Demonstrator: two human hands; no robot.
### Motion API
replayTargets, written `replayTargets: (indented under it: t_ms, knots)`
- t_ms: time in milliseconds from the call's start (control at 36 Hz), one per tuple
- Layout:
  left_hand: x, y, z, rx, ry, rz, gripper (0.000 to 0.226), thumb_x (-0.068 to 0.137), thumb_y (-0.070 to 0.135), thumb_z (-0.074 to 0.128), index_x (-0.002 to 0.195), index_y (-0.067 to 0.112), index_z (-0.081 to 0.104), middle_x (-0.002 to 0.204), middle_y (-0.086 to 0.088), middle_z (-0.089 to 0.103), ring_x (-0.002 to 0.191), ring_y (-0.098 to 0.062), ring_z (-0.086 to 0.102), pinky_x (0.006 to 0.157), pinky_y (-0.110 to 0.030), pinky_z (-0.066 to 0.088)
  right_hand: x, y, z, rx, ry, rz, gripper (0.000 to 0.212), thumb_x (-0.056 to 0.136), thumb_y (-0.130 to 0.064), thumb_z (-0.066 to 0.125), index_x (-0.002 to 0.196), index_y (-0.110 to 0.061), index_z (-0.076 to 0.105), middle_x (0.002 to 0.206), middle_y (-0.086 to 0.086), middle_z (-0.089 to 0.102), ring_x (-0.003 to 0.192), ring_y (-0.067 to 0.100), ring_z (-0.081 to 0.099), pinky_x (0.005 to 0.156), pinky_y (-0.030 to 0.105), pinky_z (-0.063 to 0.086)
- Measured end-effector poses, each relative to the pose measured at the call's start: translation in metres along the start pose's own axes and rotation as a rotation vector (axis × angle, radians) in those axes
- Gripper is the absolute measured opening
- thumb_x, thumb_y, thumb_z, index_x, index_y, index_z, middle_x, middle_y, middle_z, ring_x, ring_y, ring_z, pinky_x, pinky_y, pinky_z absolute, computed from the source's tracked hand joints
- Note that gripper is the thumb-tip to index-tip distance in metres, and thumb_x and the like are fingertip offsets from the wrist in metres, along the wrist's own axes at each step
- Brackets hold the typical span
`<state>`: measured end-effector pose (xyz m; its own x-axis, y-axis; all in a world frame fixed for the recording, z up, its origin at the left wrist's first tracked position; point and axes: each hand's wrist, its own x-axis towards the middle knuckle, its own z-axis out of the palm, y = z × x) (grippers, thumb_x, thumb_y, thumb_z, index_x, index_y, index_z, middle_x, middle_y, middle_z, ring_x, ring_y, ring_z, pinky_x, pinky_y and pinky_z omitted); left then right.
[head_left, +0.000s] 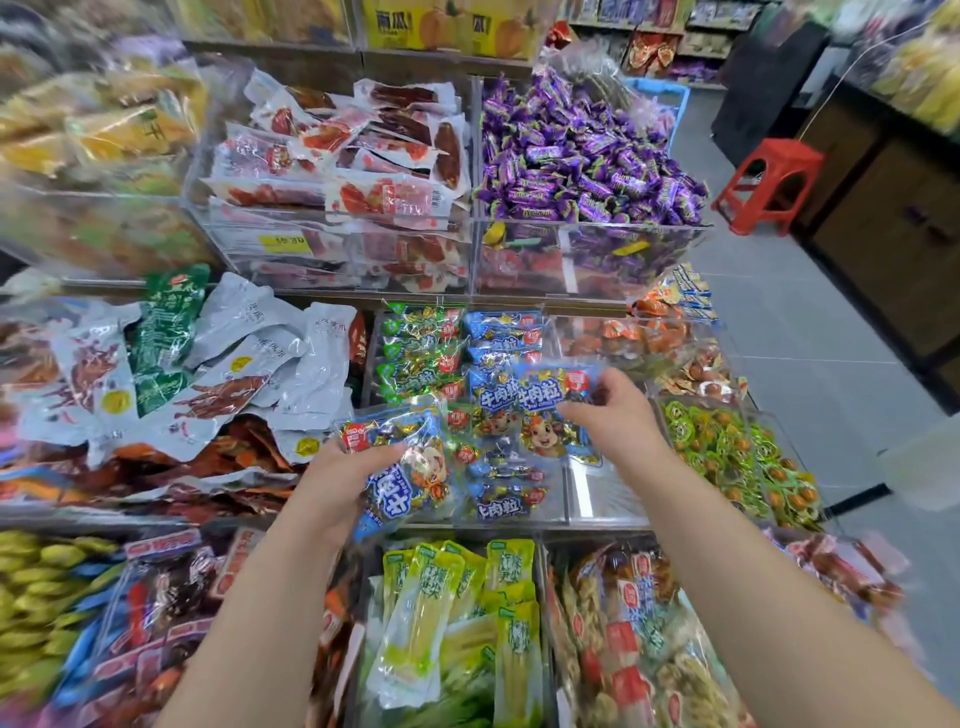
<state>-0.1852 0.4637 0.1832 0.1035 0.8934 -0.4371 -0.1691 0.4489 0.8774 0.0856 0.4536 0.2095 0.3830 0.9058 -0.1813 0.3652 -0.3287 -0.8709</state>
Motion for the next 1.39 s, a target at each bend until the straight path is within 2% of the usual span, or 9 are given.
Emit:
replayTargets:
  t_ms: [250, 333, 472, 639, 722, 833, 1000, 1111, 1389]
  knots:
    - [0.006, 0.001, 0.003, 0.038, -0.005, -0.006, 0.011, 0.082, 0.002, 0.069, 0.092, 0.006, 0.066, 0.077, -0.008, 0.075, 0.069, -0.023, 0.073, 0.057, -0.031, 0.056, 0.038, 0.003, 0.050, -0.220, -0.109, -0.056, 0.036, 0.077, -0.018, 0.076, 0.096, -0.016, 0.045, 0.079, -0.007, 0.050, 0.079, 0.018, 0.053, 0.055, 0.020, 0.036]
    - [0.004, 0.003, 0.002, 0.023, -0.011, -0.017, 0.013, 0.082, 0.001, 0.069, 0.095, 0.004, 0.065, 0.077, -0.009, 0.075, 0.067, -0.023, 0.073, 0.052, -0.029, 0.056, 0.046, 0.008, 0.056, -0.274, -0.082, -0.111, 0.066, 0.076, -0.017, 0.077, 0.126, -0.016, 0.034, 0.114, 0.005, 0.056, 0.108, 0.024, 0.055, 0.081, 0.024, 0.046]
    - [0.004, 0.003, 0.000, 0.008, -0.042, -0.006, 0.013, 0.084, 0.000, 0.067, 0.095, 0.005, 0.066, 0.080, -0.010, 0.075, 0.069, -0.024, 0.073, 0.053, -0.029, 0.057, 0.050, 0.014, 0.052, -0.870, -0.096, -0.537, 0.081, 0.083, -0.035, 0.069, 0.146, -0.033, 0.019, 0.154, 0.011, 0.003, 0.143, 0.032, 0.005, 0.115, 0.035, 0.006]
    - [0.011, 0.001, 0.000, 0.036, -0.038, 0.002, 0.016, 0.082, 0.001, 0.068, 0.098, 0.005, 0.067, 0.084, -0.010, 0.076, 0.075, -0.024, 0.074, 0.057, -0.030, 0.057, 0.051, 0.026, 0.060, -1.520, -0.185, -0.699, 0.103, 0.083, -0.070, 0.040, 0.144, -0.016, -0.023, 0.133, 0.010, -0.053, 0.115, 0.035, -0.054, 0.089, 0.050, -0.042]
    - [0.015, 0.000, 0.000, 0.047, -0.030, -0.011, 0.019, 0.081, 0.003, 0.070, 0.099, 0.008, 0.066, 0.087, -0.009, 0.076, 0.078, -0.025, 0.074, 0.064, -0.034, 0.057, 0.056, 0.024, 0.071, -1.617, -0.214, -0.678, 0.097, 0.086, -0.070, 0.032, 0.147, -0.015, -0.019, 0.152, 0.009, -0.030, 0.129, 0.037, -0.041, 0.093, 0.056, -0.037]
    - [0.016, 0.000, -0.001, 0.052, -0.034, -0.024, 0.019, 0.080, 0.005, 0.072, 0.097, 0.009, 0.067, 0.087, -0.008, 0.076, 0.079, -0.025, 0.074, 0.070, -0.037, 0.056, 0.064, 0.026, 0.078, -1.529, -0.239, -0.608, 0.081, 0.094, -0.049, 0.041, 0.148, -0.023, -0.014, 0.153, 0.011, 0.008, 0.142, 0.032, 0.003, 0.112, 0.055, -0.004]
    - [0.013, 0.001, -0.002, -0.003, -0.037, -0.041, 0.019, 0.080, 0.000, 0.070, 0.097, 0.007, 0.065, 0.080, -0.007, 0.076, 0.069, -0.021, 0.073, 0.050, -0.025, 0.055, 0.063, 0.027, 0.088, -1.575, -0.179, -0.521, 0.072, 0.097, -0.023, 0.029, 0.144, -0.018, -0.026, 0.152, 0.019, -0.027, 0.137, 0.040, -0.028, 0.093, 0.060, -0.031]
    - [0.014, 0.000, -0.002, -0.002, -0.041, -0.037, 0.015, 0.080, 0.000, 0.070, 0.093, 0.007, 0.065, 0.078, -0.007, 0.076, 0.067, -0.020, 0.073, 0.049, -0.023, 0.054, 0.058, 0.036, 0.097, -1.518, -0.205, -0.733, 0.070, 0.097, -0.013, 0.021, 0.132, -0.009, -0.039, 0.138, 0.019, -0.044, 0.118, 0.039, -0.048, 0.093, 0.054, -0.035]
    - [0.019, 0.001, -0.004, -0.023, -0.056, -0.066, 0.016, 0.081, -0.002, 0.069, 0.092, 0.008, 0.065, 0.077, -0.007, 0.075, 0.067, -0.021, 0.073, 0.049, -0.025, 0.055, 0.074, 0.038, 0.100, -1.411, -0.248, -0.624, 0.084, 0.092, -0.025, 0.042, 0.146, -0.015, -0.021, 0.155, 0.012, 0.000, 0.143, 0.029, 0.002, 0.113, 0.045, -0.002]
